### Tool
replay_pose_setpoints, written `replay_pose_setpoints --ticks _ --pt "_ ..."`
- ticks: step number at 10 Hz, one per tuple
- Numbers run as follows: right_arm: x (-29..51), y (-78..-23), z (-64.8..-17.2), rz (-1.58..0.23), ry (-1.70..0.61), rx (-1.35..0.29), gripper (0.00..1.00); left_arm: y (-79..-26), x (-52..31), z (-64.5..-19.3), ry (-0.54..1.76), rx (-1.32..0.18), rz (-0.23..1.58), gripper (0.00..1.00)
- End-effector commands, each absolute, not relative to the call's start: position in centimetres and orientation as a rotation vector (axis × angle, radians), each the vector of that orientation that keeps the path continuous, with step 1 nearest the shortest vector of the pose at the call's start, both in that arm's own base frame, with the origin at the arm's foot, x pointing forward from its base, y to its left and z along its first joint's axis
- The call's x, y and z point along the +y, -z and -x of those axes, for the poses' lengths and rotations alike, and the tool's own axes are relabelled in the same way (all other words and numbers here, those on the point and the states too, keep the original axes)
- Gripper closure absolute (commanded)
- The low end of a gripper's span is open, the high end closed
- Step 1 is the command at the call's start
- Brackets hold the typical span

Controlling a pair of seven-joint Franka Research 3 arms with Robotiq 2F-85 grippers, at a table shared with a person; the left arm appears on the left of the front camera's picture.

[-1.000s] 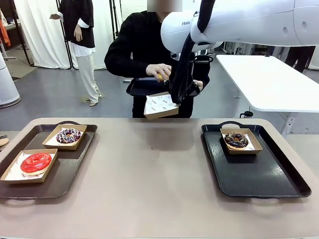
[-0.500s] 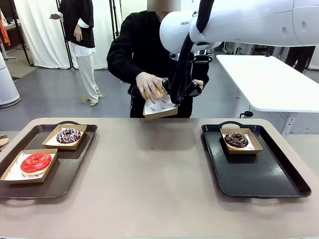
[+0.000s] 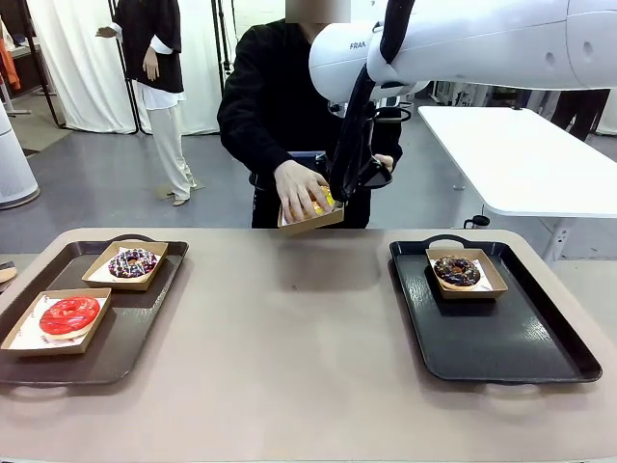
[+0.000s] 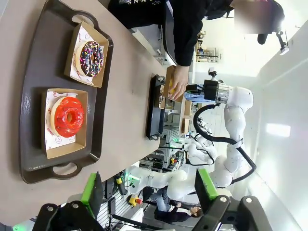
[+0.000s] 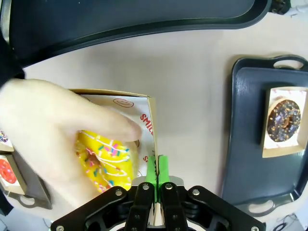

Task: Individually package the donuts and arrange them on the tray.
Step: Place the picked Paper togo box on the Handle tray.

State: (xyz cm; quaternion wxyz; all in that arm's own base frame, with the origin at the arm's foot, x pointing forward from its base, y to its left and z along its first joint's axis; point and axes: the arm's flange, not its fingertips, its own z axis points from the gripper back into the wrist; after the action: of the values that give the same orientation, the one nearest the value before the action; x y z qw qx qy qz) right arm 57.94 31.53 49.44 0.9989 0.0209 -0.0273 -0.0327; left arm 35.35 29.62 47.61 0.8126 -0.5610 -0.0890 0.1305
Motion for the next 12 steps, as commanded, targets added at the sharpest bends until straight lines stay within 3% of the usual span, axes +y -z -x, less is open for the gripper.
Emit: replay_pose_setpoints --ticks 1,7,12 --pt "31.4 -49.5 -57.8 -0.044 0.081 -0.054 1.00 -47.7 29.7 -35.2 -0.280 -0.195 1.199 0.00" --pt "30.8 -50.1 -56.7 -0.052 0.014 -0.046 0.98 -47.7 29.7 -35.2 -0.280 -0.195 1.199 0.00" --pt "24.4 -53.1 -49.0 -0.067 -0.003 0.023 0.98 -47.7 29.7 -35.2 -0.280 -0.195 1.199 0.00"
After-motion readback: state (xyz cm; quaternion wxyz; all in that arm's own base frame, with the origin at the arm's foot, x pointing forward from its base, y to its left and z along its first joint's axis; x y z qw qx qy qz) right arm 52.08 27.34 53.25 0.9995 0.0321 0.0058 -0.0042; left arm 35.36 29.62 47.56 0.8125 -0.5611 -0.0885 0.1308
